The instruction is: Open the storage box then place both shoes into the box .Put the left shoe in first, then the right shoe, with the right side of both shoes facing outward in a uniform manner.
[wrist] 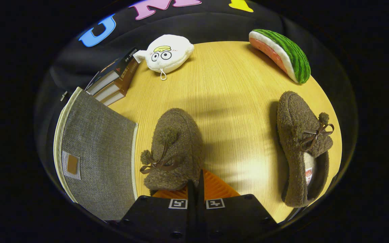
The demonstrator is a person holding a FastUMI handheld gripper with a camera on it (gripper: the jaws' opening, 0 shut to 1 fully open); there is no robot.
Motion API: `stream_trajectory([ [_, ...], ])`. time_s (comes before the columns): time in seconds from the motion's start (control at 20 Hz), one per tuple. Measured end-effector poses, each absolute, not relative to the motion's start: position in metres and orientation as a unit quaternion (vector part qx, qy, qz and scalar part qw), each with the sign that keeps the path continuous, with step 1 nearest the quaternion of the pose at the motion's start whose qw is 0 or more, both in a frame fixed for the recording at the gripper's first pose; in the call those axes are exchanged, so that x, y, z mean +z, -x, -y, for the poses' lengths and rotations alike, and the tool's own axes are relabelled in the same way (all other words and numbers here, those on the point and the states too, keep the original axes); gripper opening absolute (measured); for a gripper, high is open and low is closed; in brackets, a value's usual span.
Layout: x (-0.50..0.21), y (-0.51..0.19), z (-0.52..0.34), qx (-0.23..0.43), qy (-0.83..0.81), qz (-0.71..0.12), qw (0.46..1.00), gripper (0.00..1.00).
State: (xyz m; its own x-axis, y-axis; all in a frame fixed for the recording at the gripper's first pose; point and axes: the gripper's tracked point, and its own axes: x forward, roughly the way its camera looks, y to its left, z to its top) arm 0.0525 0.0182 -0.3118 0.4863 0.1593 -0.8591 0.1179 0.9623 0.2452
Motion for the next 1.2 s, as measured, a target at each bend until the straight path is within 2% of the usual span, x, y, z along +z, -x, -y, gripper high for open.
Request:
stream_trajectory([
  [0.3, -0.253, -0.05, -0.022, 0.016, -0.195, -0.474, 0.858, 0.05],
  [0.65, -0.151, -0.052, -0.03, 0.047, -0.227, -0.426, 0.874, 0.05],
  [1.2, -0.054, -0.066, -0.139, 0.124, -0.328, -0.39, 0.851, 0.05],
])
